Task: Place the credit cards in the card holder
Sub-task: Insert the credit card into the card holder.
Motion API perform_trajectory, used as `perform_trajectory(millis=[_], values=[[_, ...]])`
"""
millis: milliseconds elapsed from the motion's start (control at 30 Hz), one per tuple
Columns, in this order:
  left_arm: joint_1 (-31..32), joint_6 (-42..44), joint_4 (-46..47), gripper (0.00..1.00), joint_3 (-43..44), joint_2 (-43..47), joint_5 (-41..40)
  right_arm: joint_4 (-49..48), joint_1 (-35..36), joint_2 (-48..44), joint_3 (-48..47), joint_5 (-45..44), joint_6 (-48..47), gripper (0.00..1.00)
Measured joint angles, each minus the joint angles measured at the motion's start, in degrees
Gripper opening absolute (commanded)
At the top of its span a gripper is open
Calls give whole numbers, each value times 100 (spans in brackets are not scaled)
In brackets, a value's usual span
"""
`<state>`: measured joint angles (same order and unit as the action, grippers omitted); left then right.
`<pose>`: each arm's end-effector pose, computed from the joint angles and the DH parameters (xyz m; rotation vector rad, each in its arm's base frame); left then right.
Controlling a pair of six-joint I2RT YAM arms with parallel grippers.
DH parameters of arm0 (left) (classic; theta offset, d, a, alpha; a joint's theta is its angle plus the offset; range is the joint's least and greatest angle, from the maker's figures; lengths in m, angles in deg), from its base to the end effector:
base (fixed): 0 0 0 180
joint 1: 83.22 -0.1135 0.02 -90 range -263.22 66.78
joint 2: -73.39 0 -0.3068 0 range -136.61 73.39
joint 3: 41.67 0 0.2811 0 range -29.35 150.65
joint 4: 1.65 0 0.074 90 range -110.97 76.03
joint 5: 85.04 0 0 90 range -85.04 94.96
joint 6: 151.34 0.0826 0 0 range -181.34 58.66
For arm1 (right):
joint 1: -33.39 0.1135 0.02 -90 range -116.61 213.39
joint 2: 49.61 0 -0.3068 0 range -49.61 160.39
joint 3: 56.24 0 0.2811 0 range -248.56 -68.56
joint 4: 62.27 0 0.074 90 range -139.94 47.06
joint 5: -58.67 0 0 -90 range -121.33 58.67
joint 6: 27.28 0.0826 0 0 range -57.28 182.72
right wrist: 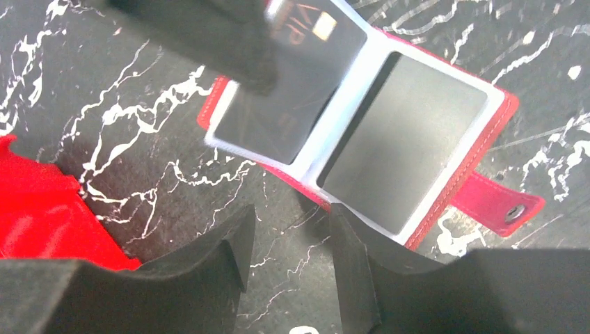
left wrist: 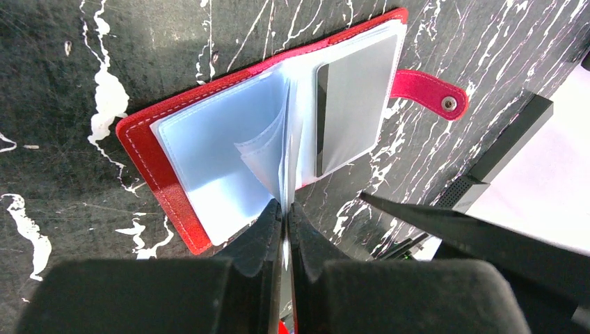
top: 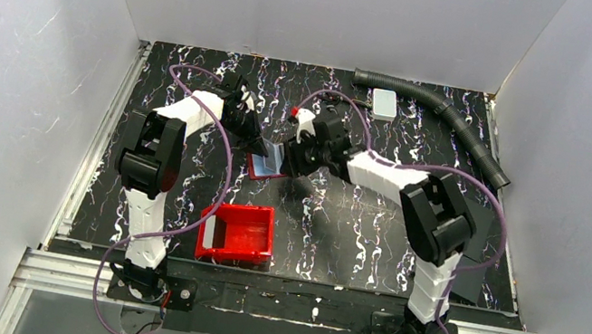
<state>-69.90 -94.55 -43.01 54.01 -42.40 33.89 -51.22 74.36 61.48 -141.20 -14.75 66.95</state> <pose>0.4650 -0.1512 0.1646 -0.2958 2.7265 -0.9234 0.3657 0.3488 0.1834 -0.8783 2.1195 0.7445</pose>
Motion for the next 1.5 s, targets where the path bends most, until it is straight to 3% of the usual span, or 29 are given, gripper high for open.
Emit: perform_trajectory(millis=[167, 500, 900, 1500], values=[[0, 4, -24, 1, 0, -7, -2, -1342, 321, -337, 909, -264, -901, 56], [0, 11, -42, 0, 0, -7, -24, -2684, 907, -111, 992, -1113, -2122, 52], [0, 26, -98, 0, 42, -17, -66, -2938, 1071, 22, 1067, -1696, -2413, 47], [0, 61, -136, 0, 103, -26, -68, -3080, 1134, 289, 1099, -2135, -2549, 47]])
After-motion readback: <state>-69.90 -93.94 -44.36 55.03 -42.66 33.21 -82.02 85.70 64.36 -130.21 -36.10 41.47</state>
